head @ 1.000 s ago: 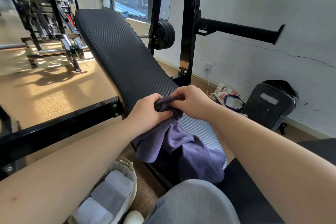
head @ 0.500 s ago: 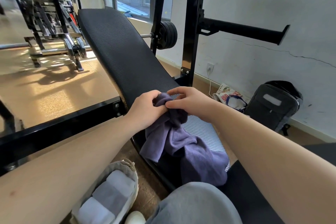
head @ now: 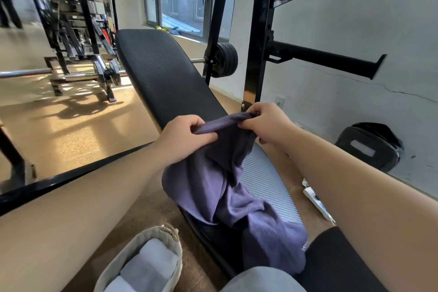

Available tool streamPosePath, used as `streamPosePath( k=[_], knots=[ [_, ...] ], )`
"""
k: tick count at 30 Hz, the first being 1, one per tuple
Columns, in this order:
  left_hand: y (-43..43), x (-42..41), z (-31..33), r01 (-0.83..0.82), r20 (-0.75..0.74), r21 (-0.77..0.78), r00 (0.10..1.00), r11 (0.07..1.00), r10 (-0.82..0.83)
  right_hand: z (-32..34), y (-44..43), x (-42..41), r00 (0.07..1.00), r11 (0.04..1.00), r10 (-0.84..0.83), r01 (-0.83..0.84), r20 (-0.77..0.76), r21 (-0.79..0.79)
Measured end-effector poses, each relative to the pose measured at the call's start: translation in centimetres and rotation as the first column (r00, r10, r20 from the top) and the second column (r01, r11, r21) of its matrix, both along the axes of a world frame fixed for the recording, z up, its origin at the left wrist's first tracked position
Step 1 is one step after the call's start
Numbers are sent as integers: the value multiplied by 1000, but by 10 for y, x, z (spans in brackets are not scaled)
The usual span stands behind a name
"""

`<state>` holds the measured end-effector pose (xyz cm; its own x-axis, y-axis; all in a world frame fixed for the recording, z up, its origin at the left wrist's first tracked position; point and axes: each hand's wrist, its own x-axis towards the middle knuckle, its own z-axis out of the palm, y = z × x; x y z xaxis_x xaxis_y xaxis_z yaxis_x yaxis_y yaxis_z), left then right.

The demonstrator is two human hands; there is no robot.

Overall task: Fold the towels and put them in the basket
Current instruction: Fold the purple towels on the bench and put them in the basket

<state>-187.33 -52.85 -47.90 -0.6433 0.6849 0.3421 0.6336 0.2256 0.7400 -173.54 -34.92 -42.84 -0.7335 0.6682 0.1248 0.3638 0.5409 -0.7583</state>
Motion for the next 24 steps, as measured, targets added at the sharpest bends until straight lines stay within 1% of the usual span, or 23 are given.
streamPosePath(
  k=[1,2,4,5,6,10,12,16,19,21,23,24],
  knots=[
    [-2,-5,3,-8,12,3,1000,1000,8,3,4,-3,999,1000,-27,27,-23,1],
    [-3,-11,7,-11,25,7,1000,1000,11,5,8,-8,997,998,-48,46,-57,-46],
    [-6,-24,14,-15,32,4,999,1000,15,10,14,-19,985,979,-83,51,-152,-198],
    [-7,-31,18,-22,23,-8,999,1000,22,12,16,-25,975,967,-97,44,-200,-251],
    [-8,-38,23,-34,6,-28,999,999,34,15,20,-32,966,961,-108,41,-237,-272],
    [-16,-69,40,-111,-116,-107,988,988,98,21,33,-62,948,968,-183,128,-259,-218],
    [-20,-85,46,-128,-164,-144,981,981,104,24,39,-77,936,968,-205,151,-287,-200],
    [-28,-116,52,-108,-142,-278,987,955,71,31,50,-109,899,972,-218,165,-379,-167],
    [-31,-133,52,-98,-117,-358,991,928,60,37,59,-127,884,971,-241,224,-400,-89],
    [-30,-148,49,-130,-127,-421,988,898,83,41,65,-141,878,967,-254,246,-405,-72],
    [-28,-163,47,-211,-169,-412,974,886,153,42,70,-154,872,962,-265,266,-413,-54],
    [-27,-170,47,-267,-202,-366,958,892,204,42,72,-160,868,960,-270,277,-416,-46]
  ],
)
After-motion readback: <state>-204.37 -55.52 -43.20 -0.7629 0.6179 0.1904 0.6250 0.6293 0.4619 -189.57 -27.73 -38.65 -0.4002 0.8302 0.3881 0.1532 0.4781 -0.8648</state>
